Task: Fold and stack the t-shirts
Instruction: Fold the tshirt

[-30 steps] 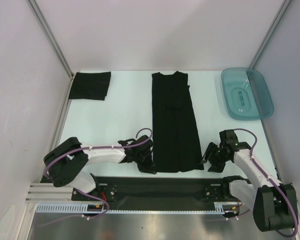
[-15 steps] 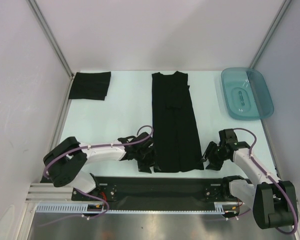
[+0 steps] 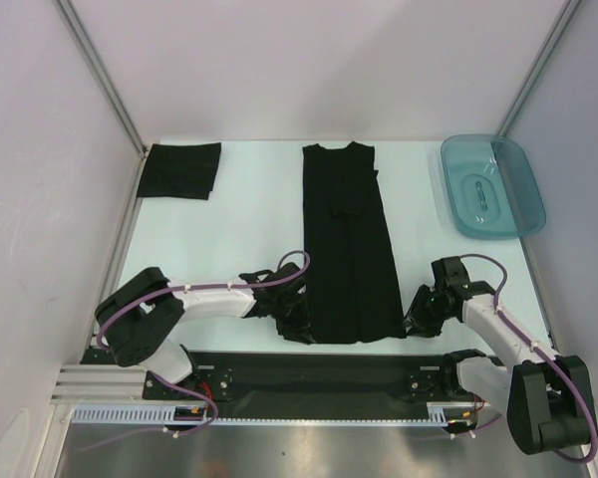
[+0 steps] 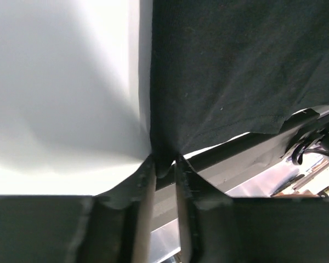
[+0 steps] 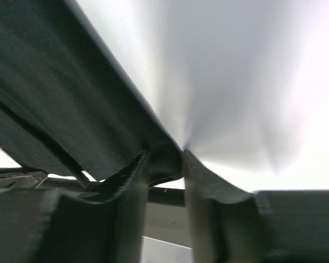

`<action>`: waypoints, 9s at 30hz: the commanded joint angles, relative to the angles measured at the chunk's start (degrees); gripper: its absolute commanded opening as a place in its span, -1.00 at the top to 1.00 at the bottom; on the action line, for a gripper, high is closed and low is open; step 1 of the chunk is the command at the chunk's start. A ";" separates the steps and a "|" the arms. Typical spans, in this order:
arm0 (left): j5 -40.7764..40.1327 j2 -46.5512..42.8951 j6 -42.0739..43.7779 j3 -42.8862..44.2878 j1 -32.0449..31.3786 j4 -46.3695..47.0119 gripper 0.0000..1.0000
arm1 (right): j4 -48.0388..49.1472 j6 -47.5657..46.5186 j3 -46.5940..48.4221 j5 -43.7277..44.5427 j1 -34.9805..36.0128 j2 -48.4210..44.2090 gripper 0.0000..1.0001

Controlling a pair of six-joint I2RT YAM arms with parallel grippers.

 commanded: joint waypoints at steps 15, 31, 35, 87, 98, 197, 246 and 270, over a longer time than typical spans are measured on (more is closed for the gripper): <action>-5.04 -2.65 4.22 -1.34 -2.27 -7.29 1.00 | -9.53 3.61 2.14 -1.06 3.53 -6.77 1.00; -8.83 -2.06 16.96 22.90 5.80 -26.35 0.99 | -10.25 -3.85 25.59 2.10 4.33 6.65 1.00; -8.21 6.09 21.44 34.23 13.35 -29.69 0.99 | -6.65 -6.75 34.54 1.14 3.18 16.85 1.00; -17.01 27.97 35.42 65.45 27.43 -38.07 -0.40 | -5.68 -19.24 65.27 -2.54 -6.40 52.92 -0.29; 7.34 13.24 31.39 28.38 27.17 -10.46 -0.47 | 5.48 -17.05 37.74 -11.76 -6.84 36.64 -0.36; 21.59 31.70 32.17 34.16 34.20 12.49 0.89 | 49.88 -1.83 37.20 -32.62 -6.83 63.00 1.00; -1.09 62.73 25.84 92.00 36.93 3.79 -0.03 | 24.03 -9.31 93.02 -14.86 -8.86 86.91 -0.02; 2.43 67.03 20.92 94.98 39.21 8.98 1.00 | 29.93 -3.51 95.92 -16.98 -8.86 92.45 1.00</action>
